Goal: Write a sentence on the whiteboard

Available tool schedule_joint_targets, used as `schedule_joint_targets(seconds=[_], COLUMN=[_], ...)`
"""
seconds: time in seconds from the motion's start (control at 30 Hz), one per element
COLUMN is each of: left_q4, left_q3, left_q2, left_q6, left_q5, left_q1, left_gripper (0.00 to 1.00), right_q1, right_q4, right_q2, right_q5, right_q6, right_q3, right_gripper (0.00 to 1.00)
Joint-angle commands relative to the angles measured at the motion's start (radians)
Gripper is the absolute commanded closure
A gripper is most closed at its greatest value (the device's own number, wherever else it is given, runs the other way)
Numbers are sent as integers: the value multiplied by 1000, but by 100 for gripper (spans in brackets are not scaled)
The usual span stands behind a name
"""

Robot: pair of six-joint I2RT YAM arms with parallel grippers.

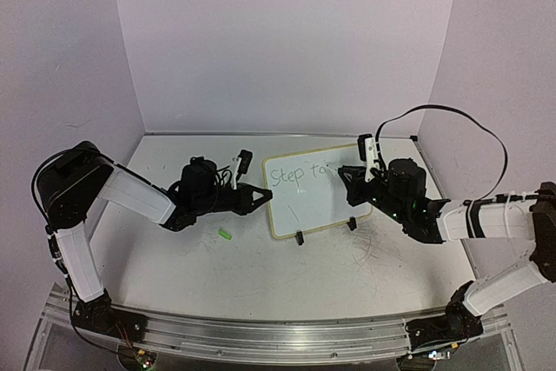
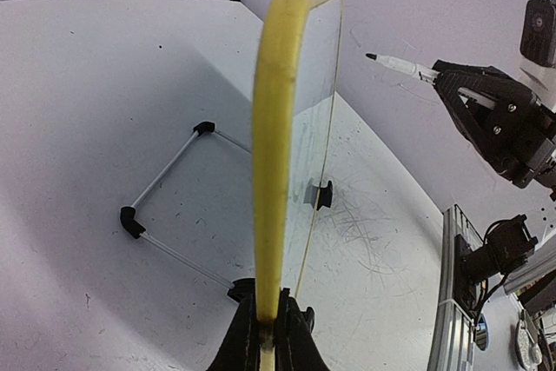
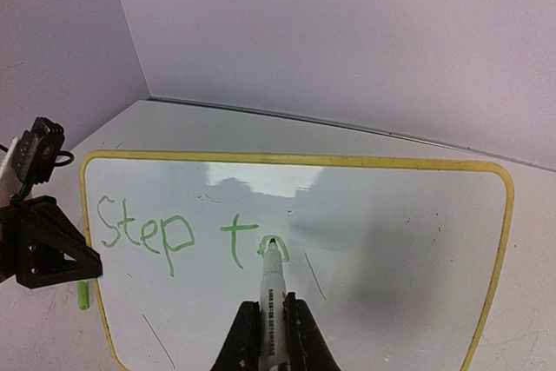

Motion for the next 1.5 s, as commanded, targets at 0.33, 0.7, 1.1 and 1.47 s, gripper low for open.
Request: schedule_joint_targets(seconds=[0.33, 0.7, 1.1, 1.47], left_q4=[-23, -24, -25, -26], left_q3=[26, 27, 12, 13], left_q2=[-16, -16, -35, -36], left_q6=[0, 17, 44, 49], left_q5=[-51, -89, -116, -99], left_q1=[4, 3, 3, 3], left_gripper=[100, 100, 100, 100], right_q1=[3, 3, 3, 3], right_q4=[26, 23, 25, 76], right_q2=[-22, -22, 16, 51], right_q5=[17, 37, 38, 51], right_q6=[-13, -14, -15, -10], right_q3=[-16, -15, 13, 33], right_gripper=[100, 100, 100, 100])
